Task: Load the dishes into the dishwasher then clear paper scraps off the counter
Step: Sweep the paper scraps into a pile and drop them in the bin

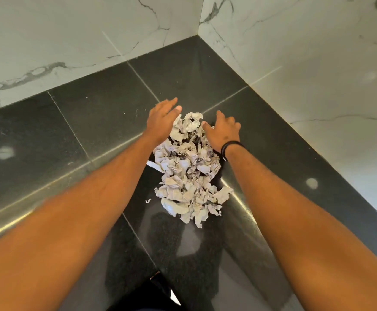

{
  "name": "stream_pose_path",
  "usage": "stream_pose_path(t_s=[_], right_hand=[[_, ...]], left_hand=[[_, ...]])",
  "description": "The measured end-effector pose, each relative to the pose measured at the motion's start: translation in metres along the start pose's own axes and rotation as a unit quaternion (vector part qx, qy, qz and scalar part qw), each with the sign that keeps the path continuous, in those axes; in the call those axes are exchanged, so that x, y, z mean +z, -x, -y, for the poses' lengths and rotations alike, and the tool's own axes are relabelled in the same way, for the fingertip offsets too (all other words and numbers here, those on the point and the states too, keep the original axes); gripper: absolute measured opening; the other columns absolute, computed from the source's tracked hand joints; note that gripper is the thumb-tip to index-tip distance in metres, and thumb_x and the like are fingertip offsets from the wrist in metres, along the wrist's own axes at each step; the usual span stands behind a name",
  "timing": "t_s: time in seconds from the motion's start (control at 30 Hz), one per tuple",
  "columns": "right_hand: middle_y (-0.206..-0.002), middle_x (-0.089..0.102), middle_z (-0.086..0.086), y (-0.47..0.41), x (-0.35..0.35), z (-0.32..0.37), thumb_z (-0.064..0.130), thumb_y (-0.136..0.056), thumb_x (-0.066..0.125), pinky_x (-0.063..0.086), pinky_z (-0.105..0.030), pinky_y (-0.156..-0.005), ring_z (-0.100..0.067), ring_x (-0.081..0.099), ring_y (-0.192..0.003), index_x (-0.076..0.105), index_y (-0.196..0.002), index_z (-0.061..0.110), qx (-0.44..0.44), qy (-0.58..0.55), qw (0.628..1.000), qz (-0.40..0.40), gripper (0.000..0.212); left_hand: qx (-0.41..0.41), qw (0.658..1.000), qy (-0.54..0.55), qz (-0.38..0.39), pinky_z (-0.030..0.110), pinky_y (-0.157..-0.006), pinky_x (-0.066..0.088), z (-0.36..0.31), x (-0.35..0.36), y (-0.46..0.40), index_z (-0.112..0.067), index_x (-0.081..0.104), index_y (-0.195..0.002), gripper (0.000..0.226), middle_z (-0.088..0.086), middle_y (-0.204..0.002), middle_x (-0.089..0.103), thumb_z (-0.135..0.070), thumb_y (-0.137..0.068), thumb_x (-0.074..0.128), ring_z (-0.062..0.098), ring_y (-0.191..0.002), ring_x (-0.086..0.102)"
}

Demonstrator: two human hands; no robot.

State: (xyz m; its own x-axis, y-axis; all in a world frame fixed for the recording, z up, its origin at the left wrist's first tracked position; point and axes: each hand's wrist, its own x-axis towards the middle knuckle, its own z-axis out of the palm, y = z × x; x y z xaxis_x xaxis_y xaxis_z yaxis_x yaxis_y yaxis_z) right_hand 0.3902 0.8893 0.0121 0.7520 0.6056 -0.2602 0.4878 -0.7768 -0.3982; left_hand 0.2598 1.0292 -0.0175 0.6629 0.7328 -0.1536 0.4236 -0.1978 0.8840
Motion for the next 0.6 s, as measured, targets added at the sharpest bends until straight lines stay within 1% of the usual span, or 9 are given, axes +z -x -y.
stream_pose_path(t_s=[0.07, 0.13, 0.2, 0.27, 0.33, 0.4, 0.47, 0.53, 0.6], right_hand=[[-0.146, 0.035, -0.021, -0.007, 0.003, 0.011, 0.048, -0.1, 0.042, 0.035, -0.048, -0.106, -0.04, 0.03, -0.134, 0.032, -0.151, 0.019, -0.021, 0.032, 0.999, 0.019, 0.059], [-0.142, 0.036, -0.019, -0.007, 0.007, 0.02, 0.039, -0.102, 0.041, 0.037, -0.047, -0.104, -0.038, 0.032, -0.13, 0.038, -0.146, 0.019, -0.049, 0.044, 0.997, 0.033, 0.049], [-0.135, 0.04, -0.016, 0.003, 0.013, 0.023, 0.027, -0.101, 0.038, 0.04, -0.045, -0.103, -0.035, 0.036, -0.124, 0.046, -0.139, 0.018, -0.084, 0.058, 0.994, 0.033, 0.04], [-0.126, 0.044, -0.013, 0.017, 0.019, 0.018, 0.018, -0.099, 0.036, 0.043, -0.046, -0.1, -0.032, 0.039, -0.116, 0.051, -0.133, 0.015, -0.119, 0.063, 0.991, 0.019, 0.037], [-0.123, 0.049, -0.01, 0.034, 0.019, 0.008, 0.018, -0.101, 0.038, 0.043, -0.044, -0.1, -0.029, 0.039, -0.113, 0.052, -0.135, 0.017, -0.151, 0.031, 0.988, -0.009, 0.037], [-0.126, 0.052, -0.007, 0.054, 0.016, -0.006, 0.025, -0.102, 0.044, 0.039, -0.036, -0.101, -0.025, 0.04, -0.117, 0.052, -0.137, 0.02, -0.166, -0.033, 0.983, -0.066, 0.036], [-0.13, 0.053, -0.004, 0.077, 0.011, -0.023, 0.03, -0.103, 0.046, 0.034, -0.029, -0.1, -0.02, 0.04, -0.122, 0.054, -0.135, 0.019, -0.136, -0.106, 0.977, -0.126, 0.035], [-0.133, 0.054, -0.003, 0.101, 0.012, -0.039, 0.031, -0.104, 0.046, 0.033, -0.028, -0.102, -0.015, 0.042, -0.125, 0.056, -0.133, 0.016, -0.079, -0.165, 0.969, -0.164, 0.034], [-0.135, 0.053, -0.004, 0.121, 0.02, -0.05, 0.031, -0.105, 0.044, 0.032, -0.021, -0.101, -0.012, 0.044, -0.124, 0.054, -0.135, 0.013, -0.02, -0.214, 0.961, -0.175, 0.036]], left_hand=[[0.004, 0.997, -0.026, 0.07, 0.051, -0.123, 0.023, -0.006, 0.006, -0.01, -0.027, 0.049, -0.149, 0.071, 0.003, -0.157, 0.042, -0.061, -0.087, 0.04, 0.02, -0.147, 0.033], [0.024, 0.991, -0.055, 0.119, 0.047, -0.122, 0.027, -0.017, 0.008, -0.006, -0.019, 0.055, -0.145, 0.066, 0.004, -0.153, 0.048, -0.055, -0.091, 0.038, 0.019, -0.143, 0.04], [0.037, 0.989, -0.062, 0.131, 0.037, -0.117, 0.032, -0.027, 0.009, 0.01, -0.011, 0.059, -0.14, 0.056, 0.006, -0.149, 0.052, -0.046, -0.1, 0.04, 0.02, -0.137, 0.046], [0.053, 0.99, -0.043, 0.126, 0.029, -0.107, 0.036, -0.029, 0.01, 0.027, -0.009, 0.061, -0.136, 0.042, 0.006, -0.143, 0.056, -0.033, -0.108, 0.041, 0.016, -0.129, 0.051], [0.085, 0.99, -0.035, 0.103, 0.023, -0.098, 0.04, -0.03, 0.006, 0.045, -0.01, 0.063, -0.134, 0.039, 0.003, -0.135, 0.062, -0.031, -0.11, 0.04, 0.009, -0.118, 0.053], [0.115, 0.992, -0.037, 0.044, 0.02, -0.096, 0.043, -0.024, -0.003, 0.059, -0.013, 0.064, -0.132, 0.04, -0.003, -0.13, 0.064, -0.035, -0.109, 0.04, 0.005, -0.114, 0.055], [0.137, 0.988, -0.059, -0.047, 0.033, -0.102, 0.047, -0.006, -0.018, 0.069, -0.016, 0.066, -0.13, 0.041, -0.003, -0.127, 0.067, -0.039, -0.107, 0.041, 0.008, -0.114, 0.059], [0.118, 0.983, -0.075, -0.114, 0.045, -0.108, 0.043, 0.018, -0.032, 0.081, -0.018, 0.067, -0.13, 0.045, -0.003, -0.13, 0.066, -0.045, -0.104, 0.042, 0.013, -0.122, 0.058], [0.09, 0.988, -0.04, -0.12, 0.046, -0.11, 0.042, 0.036, -0.035, 0.097, -0.018, 0.065, -0.133, 0.044, -0.004, -0.13, 0.064, -0.043, -0.104, 0.043, 0.013, -0.125, 0.056]])
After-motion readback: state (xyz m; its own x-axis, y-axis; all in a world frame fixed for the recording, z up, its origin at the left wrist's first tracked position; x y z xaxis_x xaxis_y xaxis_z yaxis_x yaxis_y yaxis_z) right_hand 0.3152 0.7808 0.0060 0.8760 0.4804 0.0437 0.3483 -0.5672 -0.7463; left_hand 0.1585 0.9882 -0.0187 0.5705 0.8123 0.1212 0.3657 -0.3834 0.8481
